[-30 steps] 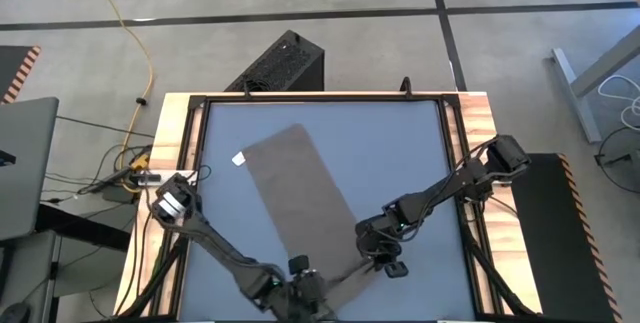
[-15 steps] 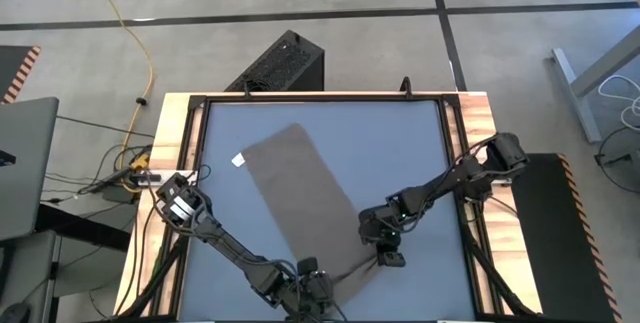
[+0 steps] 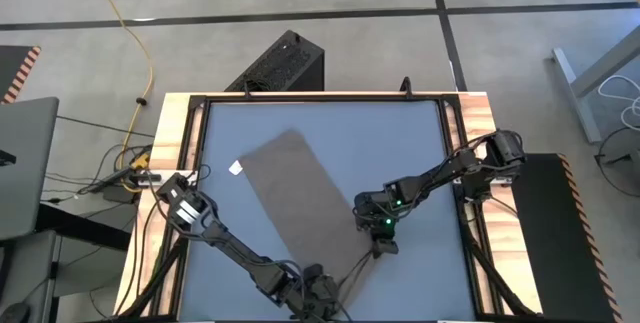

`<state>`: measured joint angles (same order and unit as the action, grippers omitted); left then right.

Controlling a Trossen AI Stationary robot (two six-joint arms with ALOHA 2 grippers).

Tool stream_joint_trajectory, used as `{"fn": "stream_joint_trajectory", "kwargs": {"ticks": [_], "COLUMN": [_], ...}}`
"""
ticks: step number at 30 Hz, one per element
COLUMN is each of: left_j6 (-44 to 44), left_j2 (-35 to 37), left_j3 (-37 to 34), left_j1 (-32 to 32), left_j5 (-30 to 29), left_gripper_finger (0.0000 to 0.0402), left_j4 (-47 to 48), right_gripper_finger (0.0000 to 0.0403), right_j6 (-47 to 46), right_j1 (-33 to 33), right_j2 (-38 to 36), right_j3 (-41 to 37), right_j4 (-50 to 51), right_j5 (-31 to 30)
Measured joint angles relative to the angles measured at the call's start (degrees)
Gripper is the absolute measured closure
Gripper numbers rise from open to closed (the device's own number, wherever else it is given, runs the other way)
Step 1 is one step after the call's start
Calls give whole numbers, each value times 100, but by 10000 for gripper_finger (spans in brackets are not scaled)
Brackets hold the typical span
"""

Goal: Roll towel into tight, uniform cylinder
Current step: Roll the gray towel

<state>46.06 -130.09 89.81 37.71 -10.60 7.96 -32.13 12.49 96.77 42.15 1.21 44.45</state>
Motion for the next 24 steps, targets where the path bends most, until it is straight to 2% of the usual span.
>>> {"fn": "stream_joint_trajectory", "kwargs": {"ticks": [3,9,13,18,24], "left_j6": [-65,-696,-1197,-1396,-1110], "left_j2": [144,476,676,576,249], "left_j3": [-8,-23,-20,-16,-16], "left_j1": [11,35,52,23,-3], "left_j5": [-17,-263,-827,-1138,-1165], "left_gripper_finger": [271,271,271,271,271], "left_j4": [280,477,187,-113,376], "right_gripper_finger": [385,385,385,383,377], "right_j6": [-115,-148,-229,-243,-305], "right_j1": [201,654,659,562,536], "right_j2": [0,-7,-9,-9,-9], "right_j3": [4,-1,-7,-7,-4], "right_j4": [159,306,292,276,268], "right_j5": [309,246,106,75,65]}}
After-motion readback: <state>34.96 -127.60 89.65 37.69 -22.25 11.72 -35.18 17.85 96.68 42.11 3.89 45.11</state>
